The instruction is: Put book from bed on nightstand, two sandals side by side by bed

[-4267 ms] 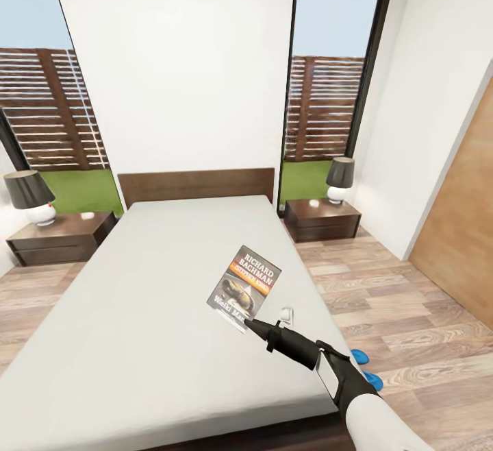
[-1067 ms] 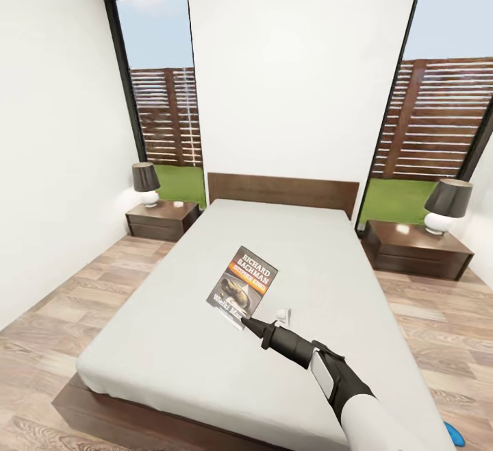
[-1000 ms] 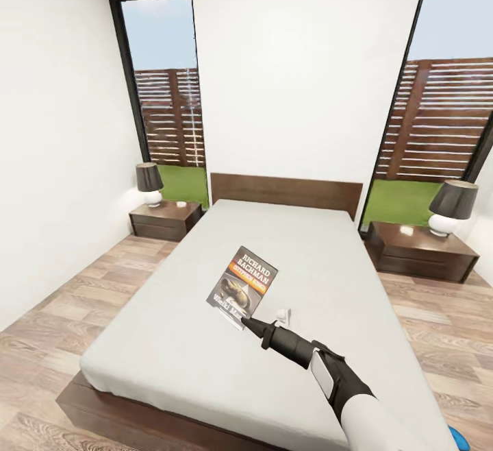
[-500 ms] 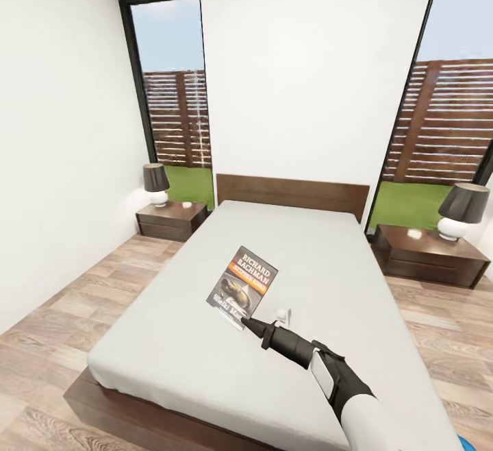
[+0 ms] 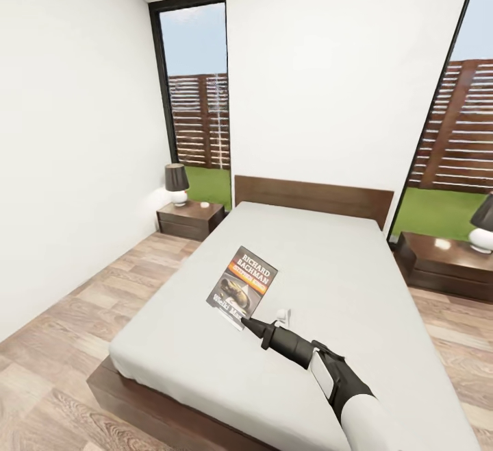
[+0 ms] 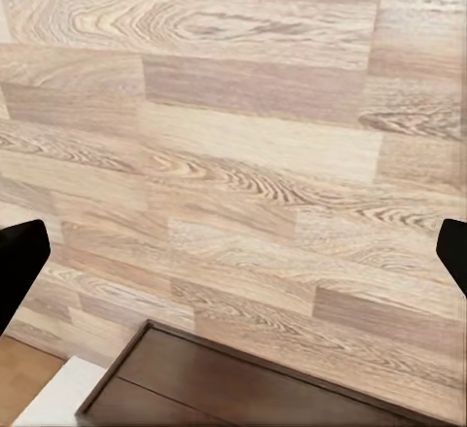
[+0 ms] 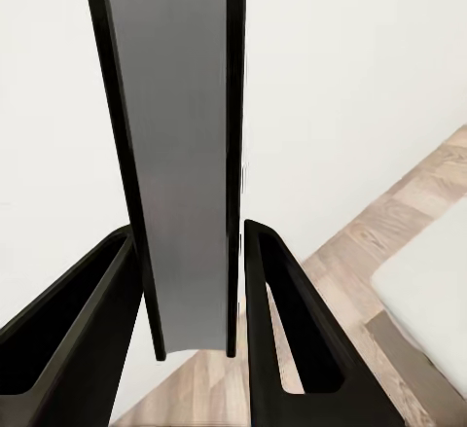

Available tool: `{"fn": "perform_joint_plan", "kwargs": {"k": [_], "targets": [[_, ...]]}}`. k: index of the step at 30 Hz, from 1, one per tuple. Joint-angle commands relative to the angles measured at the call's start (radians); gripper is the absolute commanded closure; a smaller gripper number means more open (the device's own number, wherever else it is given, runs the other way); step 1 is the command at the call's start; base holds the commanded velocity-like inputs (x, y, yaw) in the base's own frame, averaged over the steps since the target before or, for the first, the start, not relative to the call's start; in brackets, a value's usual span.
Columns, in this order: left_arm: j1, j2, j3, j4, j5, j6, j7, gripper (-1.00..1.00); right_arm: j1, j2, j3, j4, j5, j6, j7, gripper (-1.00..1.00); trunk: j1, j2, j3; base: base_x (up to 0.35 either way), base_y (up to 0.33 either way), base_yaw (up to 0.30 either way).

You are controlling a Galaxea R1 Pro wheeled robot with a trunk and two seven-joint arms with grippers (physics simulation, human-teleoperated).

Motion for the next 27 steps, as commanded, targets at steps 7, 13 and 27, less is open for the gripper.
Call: {"fn": "perform_joint_plan", "kwargs": {"k": [7, 13, 27], "targets": [[0.0, -0.001, -0.007, 0.0, 0.0, -0.003, 0.005, -1.0, -0.001, 0.001, -0.005, 0.0, 0.0, 0.005, 0.003, 1.0, 0.001, -0.002, 0.004, 0.0, 0.0, 0.255], [0.0, -0.003, -0.007, 0.0, 0.0, -0.003, 0.005, -1.0, -0.001, 0.001, -0.005, 0.0, 0.0, 0.005, 0.003, 1.0, 0.001, -0.002, 0.009, 0.0, 0.0, 0.259], [0.0, -0.005, -0.007, 0.0, 0.0, -0.003, 0.005, -1.0, -0.001, 0.005, -0.005, 0.0, 0.0, 0.005, 0.003, 1.0, 0.001, -0.002, 0.016, 0.0, 0.0, 0.158]]}}
